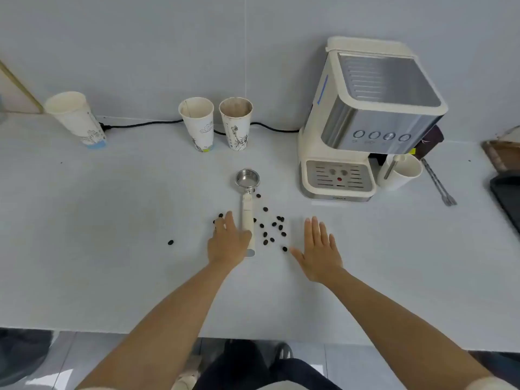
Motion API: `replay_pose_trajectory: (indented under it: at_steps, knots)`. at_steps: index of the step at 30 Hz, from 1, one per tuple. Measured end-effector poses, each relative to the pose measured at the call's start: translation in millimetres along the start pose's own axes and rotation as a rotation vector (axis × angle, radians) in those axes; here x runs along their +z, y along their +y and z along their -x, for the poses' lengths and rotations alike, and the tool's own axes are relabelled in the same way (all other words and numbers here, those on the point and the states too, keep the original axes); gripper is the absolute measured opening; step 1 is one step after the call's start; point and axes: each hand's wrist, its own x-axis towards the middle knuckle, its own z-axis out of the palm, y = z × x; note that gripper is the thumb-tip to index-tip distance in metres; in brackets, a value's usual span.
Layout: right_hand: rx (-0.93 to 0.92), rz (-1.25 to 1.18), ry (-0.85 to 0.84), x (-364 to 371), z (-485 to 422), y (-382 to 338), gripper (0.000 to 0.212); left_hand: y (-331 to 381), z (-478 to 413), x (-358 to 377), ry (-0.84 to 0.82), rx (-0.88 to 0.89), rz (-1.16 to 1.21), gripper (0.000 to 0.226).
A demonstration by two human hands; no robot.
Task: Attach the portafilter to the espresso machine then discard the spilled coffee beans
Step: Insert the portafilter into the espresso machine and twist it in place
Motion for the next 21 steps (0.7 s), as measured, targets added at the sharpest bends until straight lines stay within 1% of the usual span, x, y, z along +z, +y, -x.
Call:
replay_pose_trajectory:
  at_steps: [2,4,7,14,19,21]
  knots:
    - [0.031,0.007,-0.042,7,3,4,0.073,10,-6,2,-0.042,-0.105,0.112,0.061]
    - [0.053,-0.012,-0.081,15,7,8,0.074,18,-12,4,-0.079,-0.164,0.142,0.06]
    - [0.062,-0.061,-0.112,24,11,10,0.074,22,-17,9,-0.118,-0.19,0.098,0.059]
    - [0.058,-0.06,-0.118,33,11,13,0.073,25,-35,15,-0.146,-0.22,0.045,0.048]
    - [0.069,-0.033,-0.163,30,9,12,0.073,22,-52,6,-0.163,-0.314,0.229,0.041]
    - [0.076,-0.032,-0.188,27,9,12,0.073,21,-56,-1,-0.159,-0.313,0.266,0.036]
